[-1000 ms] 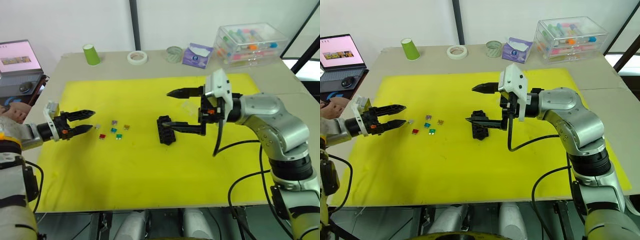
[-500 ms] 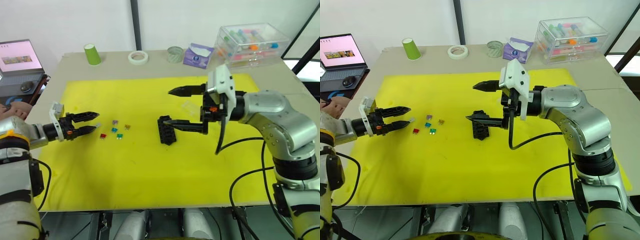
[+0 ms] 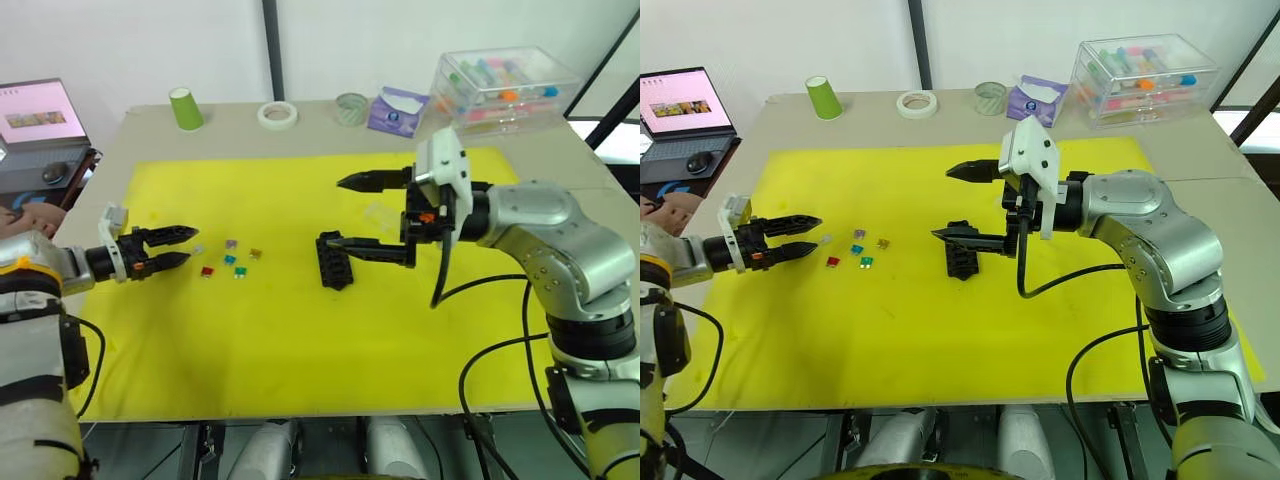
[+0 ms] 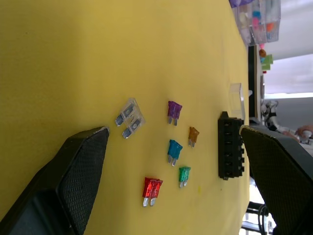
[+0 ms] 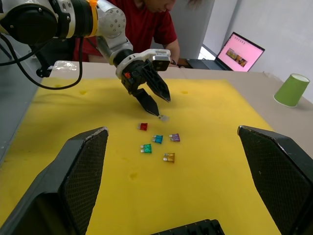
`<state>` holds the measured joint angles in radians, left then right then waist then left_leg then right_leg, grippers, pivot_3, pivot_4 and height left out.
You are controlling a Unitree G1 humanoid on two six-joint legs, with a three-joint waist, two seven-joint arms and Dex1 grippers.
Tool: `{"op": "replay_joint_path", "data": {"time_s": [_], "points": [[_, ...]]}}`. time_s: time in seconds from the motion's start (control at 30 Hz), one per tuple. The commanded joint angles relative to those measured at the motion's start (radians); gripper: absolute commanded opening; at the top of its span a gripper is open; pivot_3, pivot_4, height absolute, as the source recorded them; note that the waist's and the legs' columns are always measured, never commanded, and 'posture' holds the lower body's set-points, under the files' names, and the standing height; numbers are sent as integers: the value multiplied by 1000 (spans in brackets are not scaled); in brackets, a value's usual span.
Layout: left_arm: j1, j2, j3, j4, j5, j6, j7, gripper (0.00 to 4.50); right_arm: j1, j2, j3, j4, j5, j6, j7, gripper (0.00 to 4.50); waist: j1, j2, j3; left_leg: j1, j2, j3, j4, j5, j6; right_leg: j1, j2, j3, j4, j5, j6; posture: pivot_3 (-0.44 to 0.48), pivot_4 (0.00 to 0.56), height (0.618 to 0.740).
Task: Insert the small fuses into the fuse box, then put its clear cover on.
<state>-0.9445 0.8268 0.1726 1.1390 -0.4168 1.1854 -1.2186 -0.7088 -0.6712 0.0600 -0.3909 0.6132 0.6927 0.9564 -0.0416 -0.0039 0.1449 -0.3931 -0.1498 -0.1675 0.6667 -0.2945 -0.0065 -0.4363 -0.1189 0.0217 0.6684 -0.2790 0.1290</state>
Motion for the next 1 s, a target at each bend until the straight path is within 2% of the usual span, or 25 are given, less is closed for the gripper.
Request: {"op": "replay_joint_path", "data": {"time_s": [0.03,0.7,0.8,0.93,1.0], "points": [[-19,-10,16,24,14,-25,9,4492,-23,-16,-40,-41,22,4,-8,4483,1,0,0,0,0,0,0,0,0,0,0,0,0,0,0,0,150,740],[-60,-52,36,77,46,-65,13,4492,-11,-28,-53,-71,37,25,-44,4483,22,0,0,0,-1,0,1,0,0,1,-1,0,0,0,0,0,150,740],[-59,-57,39,78,47,-72,17,3913,-8,-26,-51,-73,38,25,-47,4500,23,0,0,0,-1,0,1,0,0,1,-1,0,0,0,0,0,150,740],[-58,-61,38,82,58,-78,25,2587,-8,-26,-49,-73,38,23,-48,4500,23,-1,0,0,-1,0,2,0,0,1,-1,0,0,0,0,0,150,740],[-58,-64,50,88,58,-88,40,2587,-11,-26,-46,-66,29,13,-46,4500,21,-1,0,0,-1,0,2,0,0,1,-1,0,0,0,0,0,150,740]]}}
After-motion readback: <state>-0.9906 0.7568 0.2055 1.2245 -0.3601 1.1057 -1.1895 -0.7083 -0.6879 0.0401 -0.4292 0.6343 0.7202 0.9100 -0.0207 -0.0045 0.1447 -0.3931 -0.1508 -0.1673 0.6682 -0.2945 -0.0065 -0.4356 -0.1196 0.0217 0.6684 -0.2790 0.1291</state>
